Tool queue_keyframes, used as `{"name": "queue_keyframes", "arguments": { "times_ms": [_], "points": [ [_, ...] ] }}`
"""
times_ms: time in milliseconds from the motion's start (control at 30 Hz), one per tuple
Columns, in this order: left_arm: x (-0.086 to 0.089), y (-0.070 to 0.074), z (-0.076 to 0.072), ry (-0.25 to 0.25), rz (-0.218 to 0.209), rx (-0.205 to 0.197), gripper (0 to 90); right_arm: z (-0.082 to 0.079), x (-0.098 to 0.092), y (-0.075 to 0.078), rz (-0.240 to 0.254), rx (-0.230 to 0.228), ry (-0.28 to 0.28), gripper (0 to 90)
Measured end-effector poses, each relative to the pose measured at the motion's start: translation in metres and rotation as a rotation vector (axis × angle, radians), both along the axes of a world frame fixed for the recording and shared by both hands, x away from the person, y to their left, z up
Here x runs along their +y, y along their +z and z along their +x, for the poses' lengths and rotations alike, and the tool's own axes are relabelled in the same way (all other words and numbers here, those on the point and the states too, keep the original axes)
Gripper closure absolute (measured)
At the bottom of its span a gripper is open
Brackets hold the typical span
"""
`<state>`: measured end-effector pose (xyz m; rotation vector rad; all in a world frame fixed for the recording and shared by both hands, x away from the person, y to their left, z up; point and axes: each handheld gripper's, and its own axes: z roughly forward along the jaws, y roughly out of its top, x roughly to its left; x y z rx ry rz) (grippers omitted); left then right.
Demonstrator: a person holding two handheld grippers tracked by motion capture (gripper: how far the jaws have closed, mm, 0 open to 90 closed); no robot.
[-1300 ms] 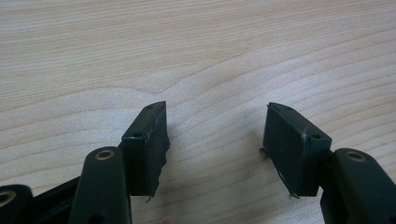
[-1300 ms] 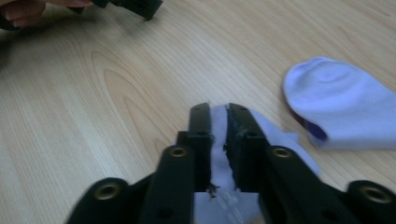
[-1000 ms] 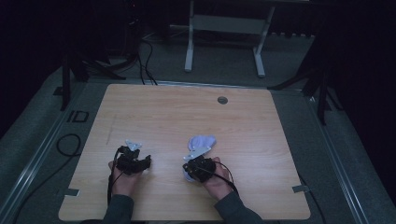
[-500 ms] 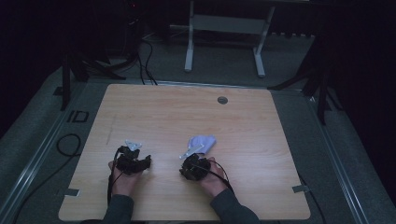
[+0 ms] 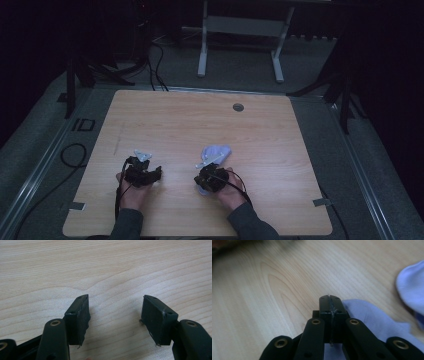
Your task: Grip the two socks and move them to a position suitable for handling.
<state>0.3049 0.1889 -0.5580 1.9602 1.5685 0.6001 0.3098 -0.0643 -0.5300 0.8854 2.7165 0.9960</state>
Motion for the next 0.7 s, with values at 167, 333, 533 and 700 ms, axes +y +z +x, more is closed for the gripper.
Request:
{"name": "queue_keyframes", "arguments": {
  "times_ms": [167,333,533,700],
  "points": [
    [0.0,0.0,0.0,0.001,0.001,0.001,39.7,-0.003,-0.012,0.01,0.049,0.0,-0.008,89.5],
    [0.0,0.0,0.0,0.0,0.0,0.0,39.7,-0.004,-0.023,0.019,0.087,-0.017,-0.028,89.5],
    [0.0,0.0,0.0,0.001,-0.001,-0.001,39.7,-0.011,-0.046,0.027,0.11,-0.04,-0.067,89.4],
    [0.0,0.0,0.0,0.001,-0.001,-0.001,39.7,-0.016,-0.066,0.023,0.103,-0.041,-0.099,89.2]
  ]
}}
